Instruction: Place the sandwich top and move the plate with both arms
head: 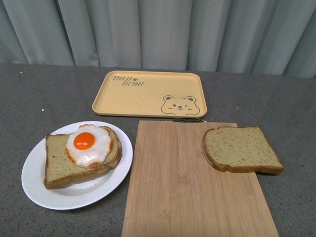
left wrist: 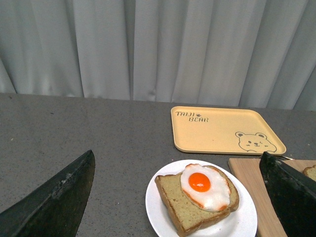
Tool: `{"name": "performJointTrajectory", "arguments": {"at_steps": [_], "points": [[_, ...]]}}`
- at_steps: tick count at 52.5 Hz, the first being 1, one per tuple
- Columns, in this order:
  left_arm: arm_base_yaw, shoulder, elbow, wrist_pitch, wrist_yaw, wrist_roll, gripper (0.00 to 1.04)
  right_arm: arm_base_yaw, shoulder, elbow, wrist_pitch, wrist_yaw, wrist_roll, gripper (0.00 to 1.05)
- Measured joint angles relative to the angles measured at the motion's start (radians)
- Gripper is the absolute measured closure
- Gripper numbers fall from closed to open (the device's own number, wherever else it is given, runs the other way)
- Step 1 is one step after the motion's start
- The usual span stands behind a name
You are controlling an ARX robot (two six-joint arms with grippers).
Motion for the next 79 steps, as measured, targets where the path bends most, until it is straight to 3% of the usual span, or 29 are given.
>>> {"name": "performJointTrajectory", "arguments": {"at_steps": [79], "points": [[0.000,0.000,0.000,0.000,0.000,0.000,0.07,0.000,0.000,0.000,0.000,0.000,0.000,0.09]]}}
